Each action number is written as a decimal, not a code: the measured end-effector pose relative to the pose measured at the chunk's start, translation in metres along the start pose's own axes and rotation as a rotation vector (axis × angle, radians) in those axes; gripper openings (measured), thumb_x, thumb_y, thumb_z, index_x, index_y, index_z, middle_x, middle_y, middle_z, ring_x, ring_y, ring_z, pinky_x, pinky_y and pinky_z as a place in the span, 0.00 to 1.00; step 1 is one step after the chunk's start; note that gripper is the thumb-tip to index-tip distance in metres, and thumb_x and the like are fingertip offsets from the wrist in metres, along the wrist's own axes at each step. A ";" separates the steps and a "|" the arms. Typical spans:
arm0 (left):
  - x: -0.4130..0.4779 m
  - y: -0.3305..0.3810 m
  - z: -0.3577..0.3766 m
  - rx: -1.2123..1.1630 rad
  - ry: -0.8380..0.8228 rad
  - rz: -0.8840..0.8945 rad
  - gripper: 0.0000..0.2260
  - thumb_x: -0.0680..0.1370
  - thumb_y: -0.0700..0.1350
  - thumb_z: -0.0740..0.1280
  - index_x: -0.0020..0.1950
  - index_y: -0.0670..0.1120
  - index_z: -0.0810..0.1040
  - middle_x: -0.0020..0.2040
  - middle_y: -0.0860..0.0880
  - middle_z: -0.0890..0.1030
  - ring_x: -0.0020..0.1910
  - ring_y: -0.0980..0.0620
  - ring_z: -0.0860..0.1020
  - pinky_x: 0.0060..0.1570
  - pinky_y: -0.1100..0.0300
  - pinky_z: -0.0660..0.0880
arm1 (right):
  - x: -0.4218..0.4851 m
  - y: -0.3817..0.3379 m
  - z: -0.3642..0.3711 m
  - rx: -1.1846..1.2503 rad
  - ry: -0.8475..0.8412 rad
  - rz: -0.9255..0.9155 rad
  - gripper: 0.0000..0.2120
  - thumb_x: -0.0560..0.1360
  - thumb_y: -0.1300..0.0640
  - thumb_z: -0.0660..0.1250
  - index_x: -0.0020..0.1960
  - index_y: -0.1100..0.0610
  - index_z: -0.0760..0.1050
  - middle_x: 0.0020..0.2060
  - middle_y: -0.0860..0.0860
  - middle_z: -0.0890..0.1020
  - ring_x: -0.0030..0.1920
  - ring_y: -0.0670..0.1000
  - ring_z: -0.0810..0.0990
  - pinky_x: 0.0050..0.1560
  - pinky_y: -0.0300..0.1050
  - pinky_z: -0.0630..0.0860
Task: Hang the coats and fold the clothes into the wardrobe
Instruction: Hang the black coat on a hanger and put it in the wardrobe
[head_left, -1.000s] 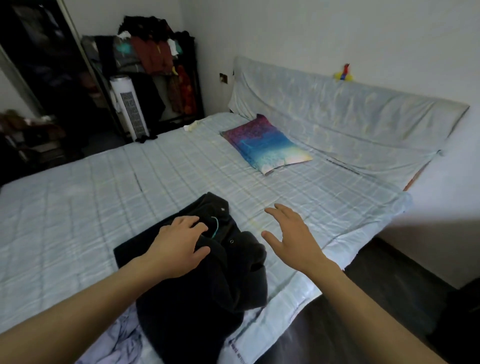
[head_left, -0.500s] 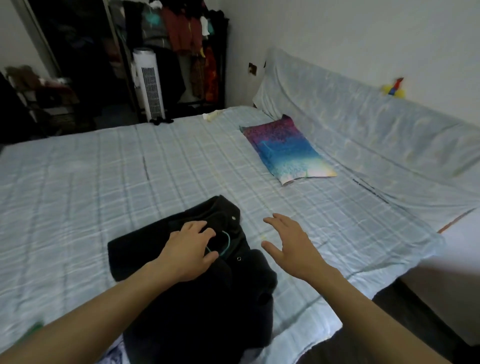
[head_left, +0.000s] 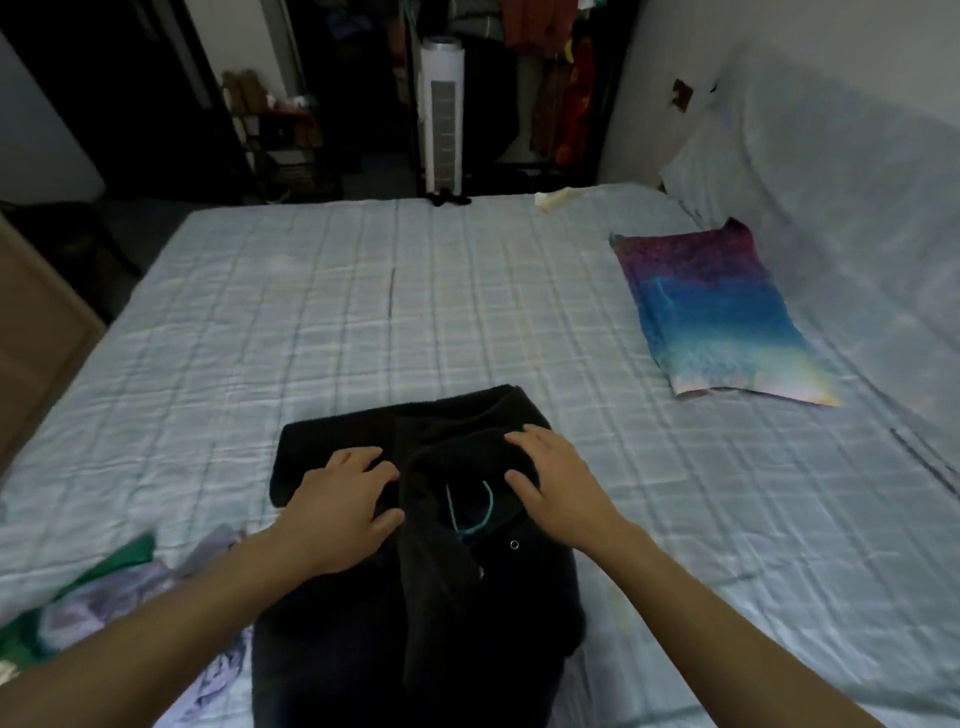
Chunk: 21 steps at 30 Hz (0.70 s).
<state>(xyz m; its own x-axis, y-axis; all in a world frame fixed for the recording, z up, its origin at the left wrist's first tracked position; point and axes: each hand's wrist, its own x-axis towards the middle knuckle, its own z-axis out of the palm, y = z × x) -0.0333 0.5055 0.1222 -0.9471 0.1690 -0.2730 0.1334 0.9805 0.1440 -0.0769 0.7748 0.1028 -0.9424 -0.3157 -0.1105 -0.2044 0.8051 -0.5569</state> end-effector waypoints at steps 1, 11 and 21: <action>0.001 0.007 0.003 -0.005 0.005 -0.038 0.25 0.79 0.61 0.61 0.74 0.54 0.65 0.79 0.48 0.59 0.77 0.47 0.57 0.68 0.47 0.67 | 0.008 0.009 -0.001 -0.001 -0.034 -0.032 0.25 0.81 0.48 0.61 0.76 0.51 0.62 0.77 0.51 0.61 0.76 0.52 0.58 0.76 0.53 0.59; -0.018 0.079 0.049 -0.197 0.059 -0.385 0.24 0.77 0.61 0.63 0.71 0.53 0.69 0.75 0.49 0.65 0.74 0.47 0.62 0.67 0.46 0.69 | 0.061 0.067 -0.012 -0.021 -0.259 -0.294 0.22 0.81 0.54 0.62 0.74 0.54 0.66 0.74 0.53 0.65 0.74 0.54 0.64 0.74 0.53 0.61; -0.041 0.101 0.126 -0.380 0.001 -0.623 0.25 0.78 0.61 0.62 0.73 0.55 0.65 0.75 0.53 0.63 0.74 0.51 0.61 0.68 0.48 0.67 | 0.080 0.088 0.056 -0.042 -0.456 -0.399 0.23 0.80 0.58 0.64 0.74 0.51 0.65 0.73 0.50 0.66 0.74 0.51 0.63 0.74 0.50 0.63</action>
<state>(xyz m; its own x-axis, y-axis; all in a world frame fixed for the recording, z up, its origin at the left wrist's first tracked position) 0.0557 0.6100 0.0283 -0.8146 -0.4094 -0.4109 -0.5408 0.7921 0.2830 -0.1555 0.7921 -0.0005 -0.5847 -0.7729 -0.2463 -0.5372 0.5965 -0.5963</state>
